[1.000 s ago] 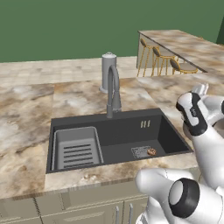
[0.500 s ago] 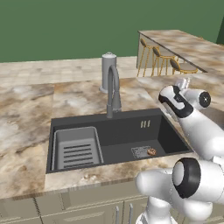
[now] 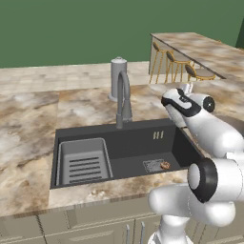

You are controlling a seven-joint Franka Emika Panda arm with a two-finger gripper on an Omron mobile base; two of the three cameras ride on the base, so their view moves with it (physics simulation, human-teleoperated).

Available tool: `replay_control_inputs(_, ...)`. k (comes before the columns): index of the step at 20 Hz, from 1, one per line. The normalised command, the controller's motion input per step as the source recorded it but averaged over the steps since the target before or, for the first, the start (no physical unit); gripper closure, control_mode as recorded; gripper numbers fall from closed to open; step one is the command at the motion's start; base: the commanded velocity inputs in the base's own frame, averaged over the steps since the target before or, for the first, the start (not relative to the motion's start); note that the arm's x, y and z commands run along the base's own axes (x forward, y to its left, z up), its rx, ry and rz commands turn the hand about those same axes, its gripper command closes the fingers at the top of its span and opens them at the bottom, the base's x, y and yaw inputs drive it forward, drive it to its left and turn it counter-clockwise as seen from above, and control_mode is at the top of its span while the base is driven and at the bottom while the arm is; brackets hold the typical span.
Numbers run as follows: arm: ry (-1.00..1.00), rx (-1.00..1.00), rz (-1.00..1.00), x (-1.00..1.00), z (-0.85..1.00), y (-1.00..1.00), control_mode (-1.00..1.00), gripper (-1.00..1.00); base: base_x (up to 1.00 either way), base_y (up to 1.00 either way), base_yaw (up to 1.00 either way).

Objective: Dump the mushroom from the pot into the sink. Then turn on the water and wash the mushroom. Then turn off the water and put the mushroom back in the pot.

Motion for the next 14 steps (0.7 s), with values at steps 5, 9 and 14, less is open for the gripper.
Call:
replay_control_inputs(5, 0.00, 0.00, 0.21, 0.23, 0.00, 0.00, -1.00, -1.00, 0.00, 0.00, 0.00)
replay_control_inputs(9, 0.03, -0.02, 0.28, 0.17, 0.00, 0.00, -1.00, -1.00, 0.00, 0.00, 0.00)
replay_control_inputs(14, 0.03, -0.07, 0.32, 0.04, 0.00, 0.00, -1.00, -1.00, 0.00, 0.00, 0.00)
